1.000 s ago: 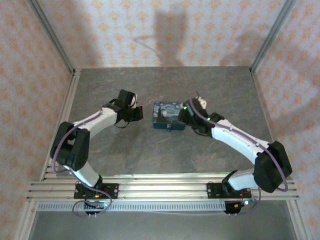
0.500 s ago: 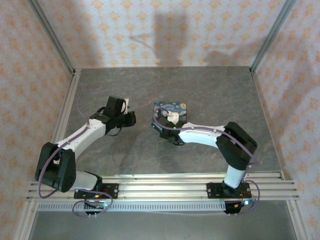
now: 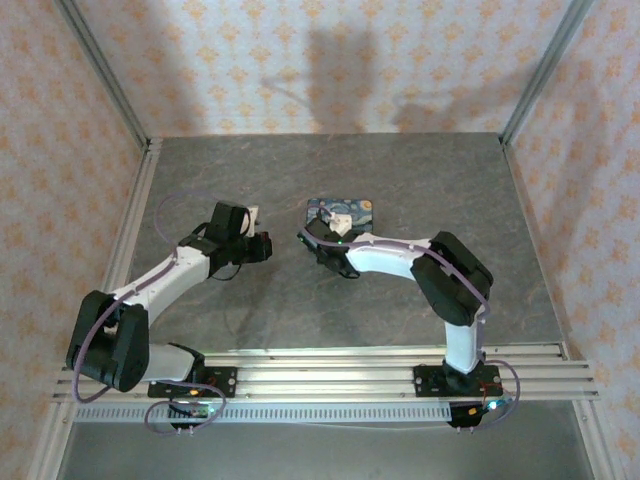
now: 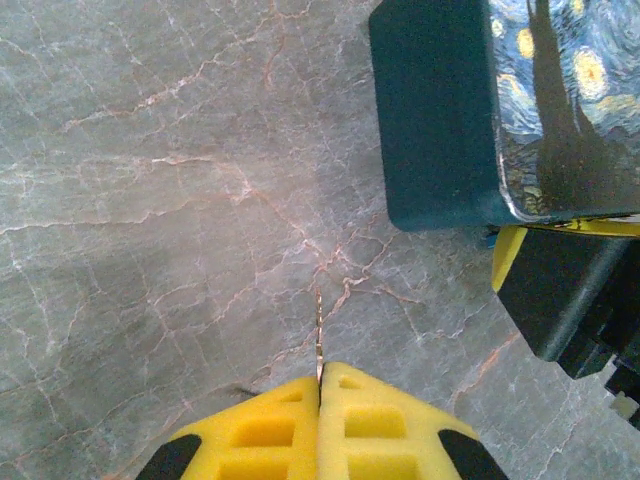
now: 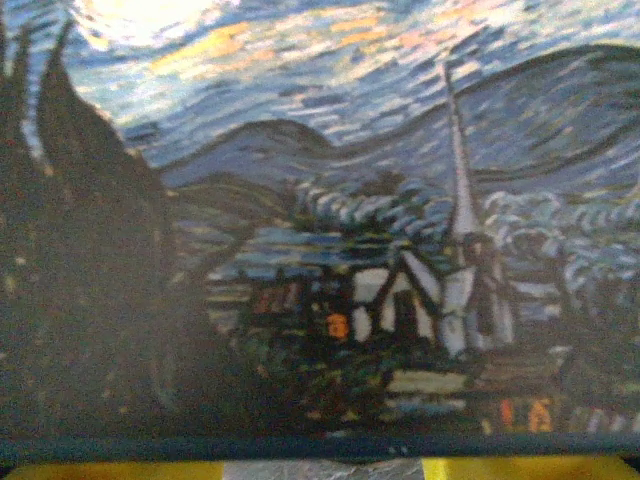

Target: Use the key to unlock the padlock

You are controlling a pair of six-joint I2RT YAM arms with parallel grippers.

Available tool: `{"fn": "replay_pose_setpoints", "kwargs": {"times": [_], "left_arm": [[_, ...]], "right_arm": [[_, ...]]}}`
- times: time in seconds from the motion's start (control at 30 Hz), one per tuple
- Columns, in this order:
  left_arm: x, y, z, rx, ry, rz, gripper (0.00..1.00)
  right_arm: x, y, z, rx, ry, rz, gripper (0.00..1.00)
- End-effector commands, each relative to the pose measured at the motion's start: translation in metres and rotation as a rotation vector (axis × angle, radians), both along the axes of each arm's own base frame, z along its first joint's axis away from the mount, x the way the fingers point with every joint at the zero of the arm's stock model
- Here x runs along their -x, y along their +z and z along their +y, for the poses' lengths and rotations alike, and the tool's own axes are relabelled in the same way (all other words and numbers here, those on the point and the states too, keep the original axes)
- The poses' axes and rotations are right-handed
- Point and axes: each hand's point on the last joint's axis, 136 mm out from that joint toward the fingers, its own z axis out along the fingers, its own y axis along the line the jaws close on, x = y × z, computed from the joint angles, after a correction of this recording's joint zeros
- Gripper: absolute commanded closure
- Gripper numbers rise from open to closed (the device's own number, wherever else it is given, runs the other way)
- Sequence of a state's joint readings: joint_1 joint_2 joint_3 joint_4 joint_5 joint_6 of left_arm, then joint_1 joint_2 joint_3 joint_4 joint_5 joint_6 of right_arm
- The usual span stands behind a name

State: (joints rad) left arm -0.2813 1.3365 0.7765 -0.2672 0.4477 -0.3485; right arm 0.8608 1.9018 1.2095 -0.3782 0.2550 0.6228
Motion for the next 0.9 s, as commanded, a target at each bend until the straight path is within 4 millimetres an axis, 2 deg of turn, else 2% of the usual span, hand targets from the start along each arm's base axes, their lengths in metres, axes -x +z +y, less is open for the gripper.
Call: {"fn": "replay_pose_setpoints", "kwargs": {"times": [0.0, 0.53, 0.73, 0.8, 0.87], "left_arm": [[0.0, 0.009, -0.003, 0.008, -0.033, -0.048, 1.0], [0.003, 0.009, -0.004, 0.008, -0.044, -0.043, 1.0], [0.005, 0.007, -0.003, 0.008, -0.045, -0.035, 1.0], [0.006, 0.007, -0.003, 0.009, -0.046, -0.034, 1.0], [0.006, 0.008, -0.003, 0.008, -0.048, -0.038, 1.0]], "right_arm": [[-0.008, 0.002, -0.007, 0.04, -0.011, -0.02, 0.5], [-0.014, -0.011, -0.007, 0.027, 0.002, 0.004, 0.53], [-0.017, -0.022, -0.007, 0.037, 0.007, 0.028, 0.54], [-0.019, -0.023, -0.006, 0.038, 0.01, 0.032, 0.57], [-0.019, -0.023, -0.006, 0.04, 0.012, 0.03, 0.66]]}}
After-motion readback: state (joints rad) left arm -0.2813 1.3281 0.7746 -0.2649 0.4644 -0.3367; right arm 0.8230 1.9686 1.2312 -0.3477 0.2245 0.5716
